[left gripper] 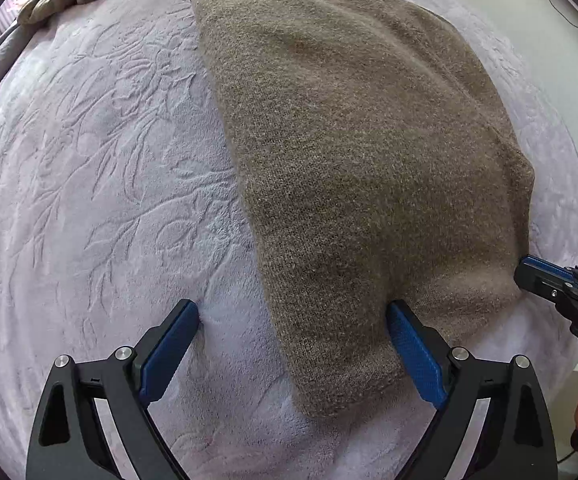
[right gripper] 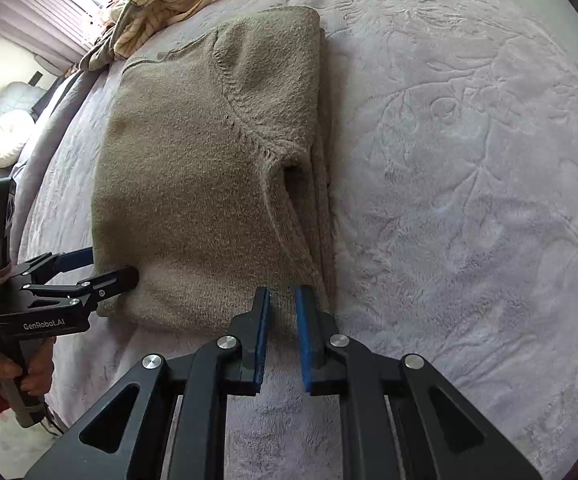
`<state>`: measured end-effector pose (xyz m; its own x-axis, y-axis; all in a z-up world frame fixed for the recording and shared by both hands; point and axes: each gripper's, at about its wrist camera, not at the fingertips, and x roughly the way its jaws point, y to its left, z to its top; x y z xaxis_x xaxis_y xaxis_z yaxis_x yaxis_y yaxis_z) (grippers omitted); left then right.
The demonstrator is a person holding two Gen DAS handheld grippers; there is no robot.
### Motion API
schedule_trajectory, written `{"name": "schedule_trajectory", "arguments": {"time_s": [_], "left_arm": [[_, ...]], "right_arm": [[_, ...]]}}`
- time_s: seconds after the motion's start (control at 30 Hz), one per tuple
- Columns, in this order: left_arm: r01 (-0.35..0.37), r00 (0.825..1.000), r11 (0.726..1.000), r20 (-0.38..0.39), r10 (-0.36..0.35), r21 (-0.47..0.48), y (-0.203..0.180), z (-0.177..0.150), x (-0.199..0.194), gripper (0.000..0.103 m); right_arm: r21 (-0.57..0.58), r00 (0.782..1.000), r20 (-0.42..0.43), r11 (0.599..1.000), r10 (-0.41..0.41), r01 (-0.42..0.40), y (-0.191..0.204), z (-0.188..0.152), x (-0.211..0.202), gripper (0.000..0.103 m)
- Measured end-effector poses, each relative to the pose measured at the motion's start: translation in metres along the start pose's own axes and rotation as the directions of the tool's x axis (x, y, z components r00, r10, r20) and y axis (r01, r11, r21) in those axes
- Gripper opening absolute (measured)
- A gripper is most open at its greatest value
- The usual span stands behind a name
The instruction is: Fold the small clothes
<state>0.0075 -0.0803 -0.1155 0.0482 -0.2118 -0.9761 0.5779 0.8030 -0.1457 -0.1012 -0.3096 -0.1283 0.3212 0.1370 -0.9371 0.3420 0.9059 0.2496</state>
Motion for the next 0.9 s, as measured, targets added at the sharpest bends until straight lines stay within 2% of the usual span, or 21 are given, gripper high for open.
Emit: {"name": "schedule_trajectory", "arguments": {"time_s": [0.33, 0.5, 0.6, 0.67, 0.7, 0.73, 0.77, 0.8, 0.83, 0.87, 0.9], "left_arm": [[0.001, 1.0, 1.0, -0.014, -0.001, -0.014, 0.002, 0.002, -0.009, 0.095], [0.005, 1.0, 1.0, -0.021, -0.005, -0.022, 0.007, 0.009, -0.008, 0.095], [0.009, 1.0, 1.0, -0.023, -0.009, -0.03, 0.009, 0.008, -0.007, 0.095], [0.006, 1.0, 1.0, -0.02, -0.006, -0.026, 0.009, 0.009, -0.007, 0.095], [0.004, 1.0, 1.0, -0.019, -0.005, -0.025, 0.009, 0.008, -0.007, 0.095], [0.003, 1.0, 1.0, -0.019, -0.004, -0.025, 0.009, 0.008, -0.007, 0.095], [0.003, 1.0, 1.0, -0.02, -0.004, -0.025, 0.009, 0.008, -0.007, 0.095], [0.003, 1.0, 1.0, -0.02, -0.004, -0.025, 0.009, 0.008, -0.007, 0.095], [0.004, 1.0, 1.0, -0.021, -0.004, -0.025, 0.009, 0.009, -0.008, 0.095], [0.004, 1.0, 1.0, -0.021, -0.005, -0.027, 0.009, 0.008, -0.008, 0.095], [0.005, 1.0, 0.999, -0.021, -0.006, -0.033, 0.008, 0.007, -0.009, 0.095]], "right_arm": [[0.075, 0.999, -0.036, 0.997, 0.024, -0.021, -0.007, -0.005, -0.008, 0.013], [0.114, 0.999, 0.036, 0.993, 0.038, -0.042, -0.016, 0.0, -0.034, 0.017], [0.169, 0.991, 0.088, 0.979, 0.1, -0.113, -0.026, 0.012, -0.045, 0.018], [0.206, 0.984, 0.098, 0.964, 0.148, -0.166, -0.033, 0.02, -0.042, 0.027], [0.227, 0.981, 0.09, 0.955, 0.172, -0.189, -0.036, 0.025, -0.038, 0.041], [0.247, 0.977, 0.081, 0.945, 0.198, -0.212, -0.039, 0.029, -0.032, 0.048], [0.259, 0.972, 0.081, 0.938, 0.219, -0.233, -0.04, 0.033, -0.026, 0.048], [0.264, 0.969, 0.082, 0.932, 0.233, -0.247, -0.042, 0.036, -0.021, 0.048], [0.27, 0.968, 0.086, 0.93, 0.236, -0.251, -0.043, 0.039, -0.018, 0.039], [0.281, 0.967, 0.092, 0.925, 0.238, -0.255, -0.045, 0.042, -0.015, 0.029], [0.301, 0.965, 0.093, 0.917, 0.246, -0.263, -0.047, 0.044, -0.011, 0.008]]}}
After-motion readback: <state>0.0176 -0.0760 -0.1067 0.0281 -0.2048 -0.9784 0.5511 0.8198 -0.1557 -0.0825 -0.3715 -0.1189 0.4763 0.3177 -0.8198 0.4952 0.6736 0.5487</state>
